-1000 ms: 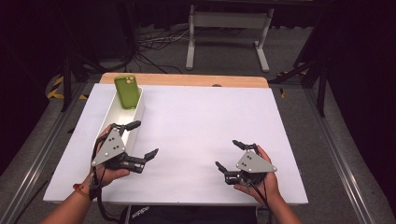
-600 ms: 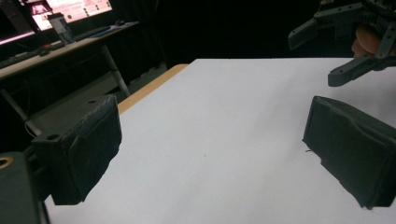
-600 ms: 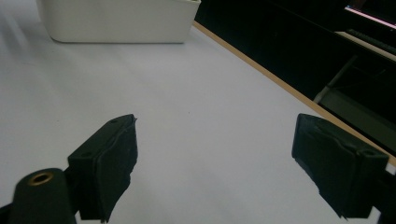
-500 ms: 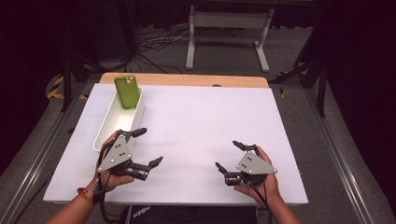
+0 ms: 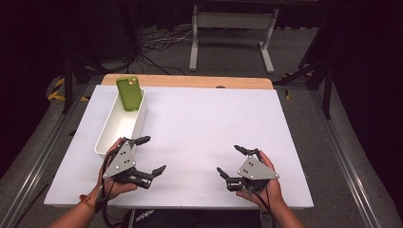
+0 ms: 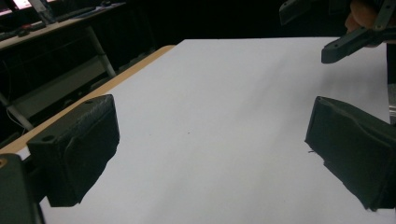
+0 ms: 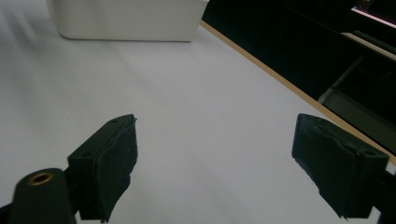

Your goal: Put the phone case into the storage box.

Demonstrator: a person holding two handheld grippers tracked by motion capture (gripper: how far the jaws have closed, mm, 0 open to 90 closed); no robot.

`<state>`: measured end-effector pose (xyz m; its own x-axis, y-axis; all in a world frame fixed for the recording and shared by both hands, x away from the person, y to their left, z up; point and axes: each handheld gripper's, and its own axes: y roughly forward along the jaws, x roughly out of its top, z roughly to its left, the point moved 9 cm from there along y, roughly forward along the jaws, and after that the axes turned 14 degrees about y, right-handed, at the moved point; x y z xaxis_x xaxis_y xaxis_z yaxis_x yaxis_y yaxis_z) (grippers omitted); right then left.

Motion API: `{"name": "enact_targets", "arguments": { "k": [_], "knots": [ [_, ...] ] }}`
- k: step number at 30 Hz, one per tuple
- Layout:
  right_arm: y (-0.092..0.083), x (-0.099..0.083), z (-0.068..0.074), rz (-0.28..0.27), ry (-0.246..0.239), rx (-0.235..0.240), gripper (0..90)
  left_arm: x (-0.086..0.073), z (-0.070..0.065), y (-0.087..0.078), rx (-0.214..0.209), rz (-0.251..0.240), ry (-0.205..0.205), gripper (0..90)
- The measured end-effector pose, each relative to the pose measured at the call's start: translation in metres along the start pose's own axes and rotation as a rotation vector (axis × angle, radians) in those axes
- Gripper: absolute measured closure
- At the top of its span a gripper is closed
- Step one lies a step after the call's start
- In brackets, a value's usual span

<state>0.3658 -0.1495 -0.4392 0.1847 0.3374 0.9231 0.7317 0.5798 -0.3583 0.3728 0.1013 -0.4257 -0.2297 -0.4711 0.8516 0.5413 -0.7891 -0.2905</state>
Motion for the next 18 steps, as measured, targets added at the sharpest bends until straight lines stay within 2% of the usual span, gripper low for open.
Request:
{"name": "enact_targets", "arguments": {
  "k": [7, 10, 18],
  "knots": [
    [-0.001, 0.0, 0.0, -0.005, 0.003, -0.002, 15.3, -0.009, -0.005, -0.001, -0.015, 0.016, -0.006, 3.7],
    [0.0, -0.001, 0.001, -0.003, 0.002, -0.002, 15.3, -0.013, -0.005, -0.003, -0.014, 0.027, 0.003, 3.7],
    [0.0, -0.001, 0.0, -0.007, 0.002, -0.004, 15.2, -0.022, -0.008, -0.008, -0.011, 0.037, -0.015, 4.4]
  ]
}}
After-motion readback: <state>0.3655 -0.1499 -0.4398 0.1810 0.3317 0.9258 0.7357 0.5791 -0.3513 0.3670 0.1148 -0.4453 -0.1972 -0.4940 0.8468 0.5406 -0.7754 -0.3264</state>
